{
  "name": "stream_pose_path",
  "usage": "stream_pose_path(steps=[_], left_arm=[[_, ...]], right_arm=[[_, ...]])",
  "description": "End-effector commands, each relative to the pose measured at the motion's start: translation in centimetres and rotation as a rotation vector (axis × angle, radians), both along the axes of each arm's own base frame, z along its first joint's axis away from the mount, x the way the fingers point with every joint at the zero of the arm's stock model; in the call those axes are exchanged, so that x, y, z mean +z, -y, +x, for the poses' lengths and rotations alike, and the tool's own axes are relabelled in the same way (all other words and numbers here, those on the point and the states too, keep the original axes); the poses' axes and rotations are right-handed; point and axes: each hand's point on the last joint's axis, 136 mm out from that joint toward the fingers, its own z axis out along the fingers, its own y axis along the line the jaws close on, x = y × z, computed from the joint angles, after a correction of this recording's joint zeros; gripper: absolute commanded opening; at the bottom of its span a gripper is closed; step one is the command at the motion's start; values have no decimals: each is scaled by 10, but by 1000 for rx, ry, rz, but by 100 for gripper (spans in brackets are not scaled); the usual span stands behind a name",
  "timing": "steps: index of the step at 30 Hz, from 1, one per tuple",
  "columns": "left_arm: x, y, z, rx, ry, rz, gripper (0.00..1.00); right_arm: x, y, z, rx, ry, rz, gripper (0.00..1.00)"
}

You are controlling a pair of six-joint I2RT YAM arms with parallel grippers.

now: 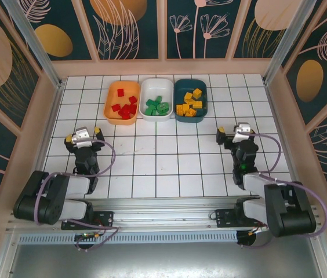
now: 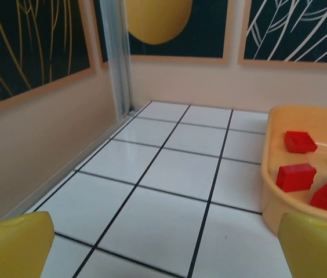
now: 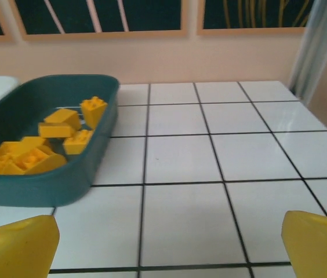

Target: Sort the legos into containers by color

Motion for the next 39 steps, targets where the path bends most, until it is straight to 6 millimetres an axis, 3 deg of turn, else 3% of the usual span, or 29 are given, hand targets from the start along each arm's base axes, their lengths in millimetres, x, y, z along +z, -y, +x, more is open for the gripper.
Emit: stream_pose_path(steps=[1, 10, 13, 16, 18, 39], left_arm=[[18, -3, 4, -11, 109, -7, 99], [0, -4, 28, -53, 20, -40, 99], [-3, -9, 29, -38, 6, -54, 99], [-3, -9, 29, -36, 7, -55, 99], [-3, -9, 29, -36, 8, -55, 99], [-3, -9, 29, -37, 8, -54, 99]], right_arm=[[28, 12, -6, -25, 172, 9, 99], [20, 29, 7, -49, 161, 124, 99], [6, 16, 13, 28, 155, 97, 99], [-3, 6, 36, 86, 64, 85, 99], [-10, 17, 41, 42, 22, 123, 99], [-11, 17, 41, 31, 13, 114, 99]])
